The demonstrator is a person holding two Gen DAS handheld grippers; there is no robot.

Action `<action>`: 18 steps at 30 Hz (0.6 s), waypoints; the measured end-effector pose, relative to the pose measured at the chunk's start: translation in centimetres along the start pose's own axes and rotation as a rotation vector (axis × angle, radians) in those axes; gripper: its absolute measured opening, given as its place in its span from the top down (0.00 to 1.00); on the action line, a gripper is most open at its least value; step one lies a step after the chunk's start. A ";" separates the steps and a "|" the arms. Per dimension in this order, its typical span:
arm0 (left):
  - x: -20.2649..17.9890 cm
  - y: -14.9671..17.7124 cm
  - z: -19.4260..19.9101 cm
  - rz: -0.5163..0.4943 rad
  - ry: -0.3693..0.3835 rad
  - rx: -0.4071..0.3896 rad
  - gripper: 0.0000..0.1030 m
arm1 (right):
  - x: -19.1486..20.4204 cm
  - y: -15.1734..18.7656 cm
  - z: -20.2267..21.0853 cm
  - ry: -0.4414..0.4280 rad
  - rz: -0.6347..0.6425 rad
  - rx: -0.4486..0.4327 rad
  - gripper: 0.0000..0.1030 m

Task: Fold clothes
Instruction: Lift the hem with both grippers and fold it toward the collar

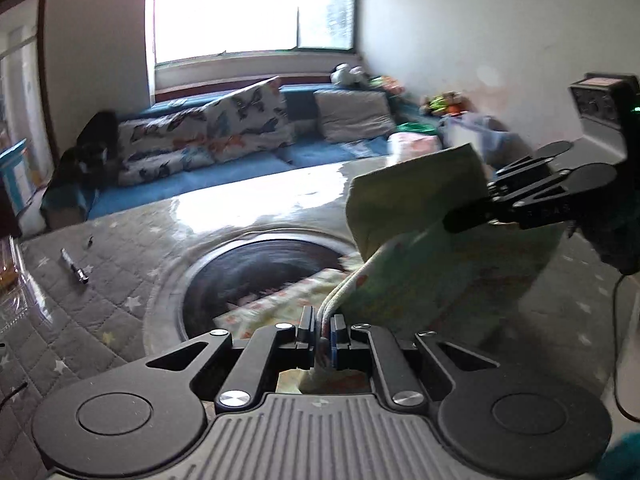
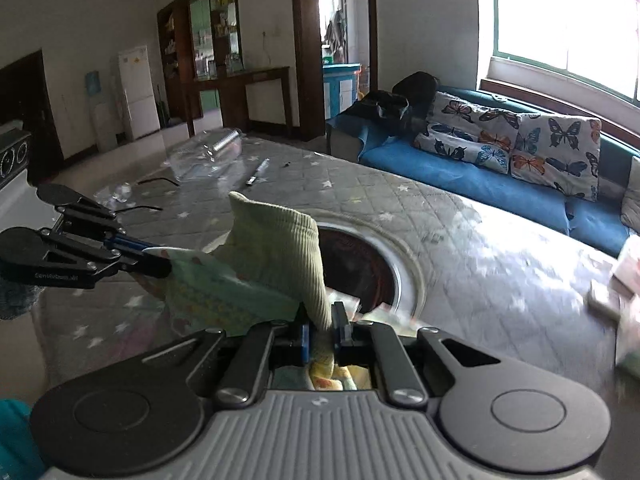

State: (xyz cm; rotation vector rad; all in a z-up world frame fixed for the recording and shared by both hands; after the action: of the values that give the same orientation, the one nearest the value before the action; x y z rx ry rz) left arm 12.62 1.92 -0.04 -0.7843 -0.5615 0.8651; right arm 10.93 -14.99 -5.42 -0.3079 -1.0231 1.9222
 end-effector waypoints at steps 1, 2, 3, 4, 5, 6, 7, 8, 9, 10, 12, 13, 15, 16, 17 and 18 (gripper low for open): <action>0.7 0.0 -1.0 0.018 -0.002 0.018 0.93 | -0.4 -0.5 -1.2 0.007 0.003 0.012 0.91; 1.4 0.1 -2.2 0.036 -0.003 0.040 0.93 | -0.8 -0.9 -2.4 0.012 -0.005 0.027 0.91; 2.1 0.4 -3.3 0.054 -0.007 0.063 0.93 | -1.3 -1.1 -3.7 0.018 -0.013 0.039 0.91; 2.6 0.8 -4.5 0.070 -0.012 0.085 0.93 | -1.7 -1.2 -4.9 0.028 -0.021 0.044 0.91; 3.0 1.3 -5.5 0.091 -0.012 0.104 0.93 | -2.2 -1.2 -6.1 0.040 -0.029 0.052 0.90; 3.4 1.9 -6.2 0.117 -0.010 0.124 0.93 | -2.7 -0.9 -7.4 0.056 -0.037 0.063 0.86; 3.8 2.5 -7.0 0.143 -0.008 0.143 0.93 | -3.2 -0.7 -8.4 0.072 -0.050 0.068 0.84; 4.2 3.1 -7.7 0.170 -0.005 0.162 0.93 | -3.8 -0.5 -9.1 0.085 -0.067 0.066 0.79; 4.6 3.6 -8.5 0.196 -0.003 0.181 0.92 | -4.3 -0.4 -9.3 0.095 -0.081 0.061 0.77; 5.0 4.2 -9.2 0.222 0.000 0.200 0.93 | -4.8 -0.3 -9.2 0.107 -0.095 0.051 0.77; 5.2 4.5 -9.4 0.247 0.004 0.207 0.92 | -5.9 0.2 -8.4 0.128 -0.121 0.039 0.72; 5.2 4.5 -9.2 0.251 0.005 0.205 0.92 | -6.4 0.5 -7.8 0.139 -0.131 0.036 0.70; 5.2 4.3 -8.9 0.246 0.005 0.204 0.92 | -7.7 1.2 -6.6 0.166 -0.137 0.036 0.60; 5.2 4.3 -8.9 0.246 0.005 0.207 0.92 | -8.3 1.8 -6.0 0.182 -0.140 0.037 0.60; 5.2 4.3 -8.9 0.246 0.004 0.211 0.91 | -8.8 2.4 -5.5 0.202 -0.148 0.036 0.60; 5.3 4.2 -9.0 0.248 0.003 0.216 0.91 | -9.5 3.1 -5.0 0.222 -0.165 0.036 0.60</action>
State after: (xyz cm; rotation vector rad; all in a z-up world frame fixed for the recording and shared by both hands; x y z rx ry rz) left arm 19.92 4.69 -8.10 -0.6659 -0.3644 1.1328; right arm 17.20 -20.76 -12.66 -0.3945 -0.8396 1.7140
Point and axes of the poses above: each gripper's, at about its wrist camera, not at the fingertips, and z roughly against the way its jaws point, x to its left, y to its underside, the point moved 10 cm from there along -z, roughly the way its jaws point, and after that the axes turned 11 degrees about -z, right-handed, at the moved point
